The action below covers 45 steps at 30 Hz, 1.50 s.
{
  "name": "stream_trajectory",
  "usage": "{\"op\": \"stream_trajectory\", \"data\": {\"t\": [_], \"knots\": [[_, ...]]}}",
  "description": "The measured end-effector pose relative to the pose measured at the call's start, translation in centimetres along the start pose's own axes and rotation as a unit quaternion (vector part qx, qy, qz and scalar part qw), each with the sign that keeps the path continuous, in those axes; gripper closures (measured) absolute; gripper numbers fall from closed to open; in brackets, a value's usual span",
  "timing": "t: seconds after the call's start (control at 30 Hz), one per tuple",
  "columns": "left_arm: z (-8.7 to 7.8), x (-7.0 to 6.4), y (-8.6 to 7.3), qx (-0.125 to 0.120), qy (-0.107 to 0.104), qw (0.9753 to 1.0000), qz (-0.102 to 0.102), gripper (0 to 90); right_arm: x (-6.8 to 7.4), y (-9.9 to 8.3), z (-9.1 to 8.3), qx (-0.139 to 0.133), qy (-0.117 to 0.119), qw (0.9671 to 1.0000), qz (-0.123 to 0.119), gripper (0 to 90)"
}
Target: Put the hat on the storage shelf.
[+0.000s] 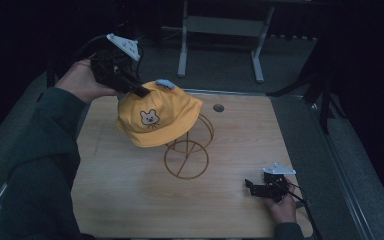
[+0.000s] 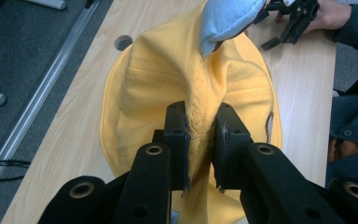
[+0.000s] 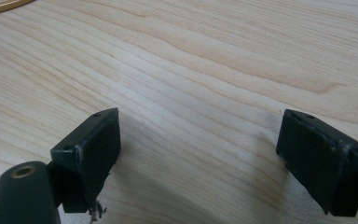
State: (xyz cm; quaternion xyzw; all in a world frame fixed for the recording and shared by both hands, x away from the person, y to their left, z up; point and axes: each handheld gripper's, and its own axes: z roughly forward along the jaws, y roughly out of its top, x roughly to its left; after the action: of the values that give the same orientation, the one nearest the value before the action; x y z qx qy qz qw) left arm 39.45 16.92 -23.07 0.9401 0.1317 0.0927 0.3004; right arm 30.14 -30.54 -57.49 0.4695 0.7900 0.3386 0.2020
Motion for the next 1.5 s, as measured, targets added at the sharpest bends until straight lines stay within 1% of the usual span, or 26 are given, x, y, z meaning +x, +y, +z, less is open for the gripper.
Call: {"op": "stream_trajectory", "data": {"t": [0.07,0.17,0.27,0.4,0.5,0.6,0.63,0.73,0.9,0.97,1.0,1.13,1.23,1.3,1.33,1.37,1.5], "knots": [[0.3,0.0,0.4,0.003,0.0,1.0,0.005,77.5,0.0,0.0,0.0,0.0,0.0,1.0,0.0,13.6],[0.8,-0.1,1.0,0.003,0.0,1.0,0.007,77.4,0.0,0.0,0.0,0.0,0.0,1.0,0.0,13.6],[1.1,-0.1,1.4,-0.002,0.001,1.0,0.01,77.2,0.0,0.0,0.0,0.0,0.0,1.0,0.0,13.6],[2.2,-0.2,2.3,0.004,0.002,0.9998,0.017,76.7,0.0,0.0,0.0,0.0,0.0,1.0,0.0,13.6],[2.8,-0.3,2.8,0.003,0.007,0.9998,0.016,76.1,0.0,0.0,0.0,0.0,0.0,1.0,0.0,13.6],[3.4,-0.4,3.4,0.002,0.004,0.9998,0.019,75.8,0.0,0.0,0.0,0.001,0.0,1.0,0.0,13.6],[3.4,-0.4,3.4,0.002,0.004,0.9998,0.019,75.7,0.0,0.0,0.0,0.001,0.0,1.0,0.0,13.6],[4.1,-0.6,4.2,0.003,0.0,0.9997,0.026,75.4,0.0,0.0,0.0,0.0,0.0,1.0,0.0,13.6],[5.4,-0.9,5.2,0.001,0.002,0.9995,0.033,75.1,0.0,0.0,0.0,0.0,0.0,1.0,-0.001,13.6],[6.0,-1.0,5.5,0.001,-0.001,0.9994,0.035,74.9,0.0,0.0,0.0,0.0,0.0,1.0,0.0,13.6],[6.2,-1.0,5.7,0.003,-0.002,0.9992,0.04,74.8,0.0,0.0,0.0,0.0,0.0,1.0,0.0,13.6],[7.5,-1.6,6.5,0.006,-0.004,0.9988,0.048,74.0,0.0,0.0,0.0,0.0,0.0,1.0,0.0,13.6],[8.5,-1.9,6.8,0.006,-0.009,0.9985,0.054,73.7,0.0,0.0,0.0,0.0,0.0,1.0,0.0,13.6],[9.2,-2.1,7.0,0.011,-0.012,0.998,0.06,73.6,0.0,0.0,0.0,0.001,0.0,1.0,0.0,13.6],[9.5,-2.2,7.1,0.011,-0.015,0.9982,0.057,73.5,0.0,0.0,0.0,0.001,0.0,1.0,0.0,13.6],[9.8,-2.3,7.2,0.014,-0.017,0.998,0.059,73.5,0.0,0.0,0.0,0.001,0.0,1.0,0.0,13.6],[10.6,-2.4,7.2,0.015,-0.023,0.9979,0.059,73.7,0.0,0.0,0.0,0.001,0.0,1.0,0.0,13.6]]}}
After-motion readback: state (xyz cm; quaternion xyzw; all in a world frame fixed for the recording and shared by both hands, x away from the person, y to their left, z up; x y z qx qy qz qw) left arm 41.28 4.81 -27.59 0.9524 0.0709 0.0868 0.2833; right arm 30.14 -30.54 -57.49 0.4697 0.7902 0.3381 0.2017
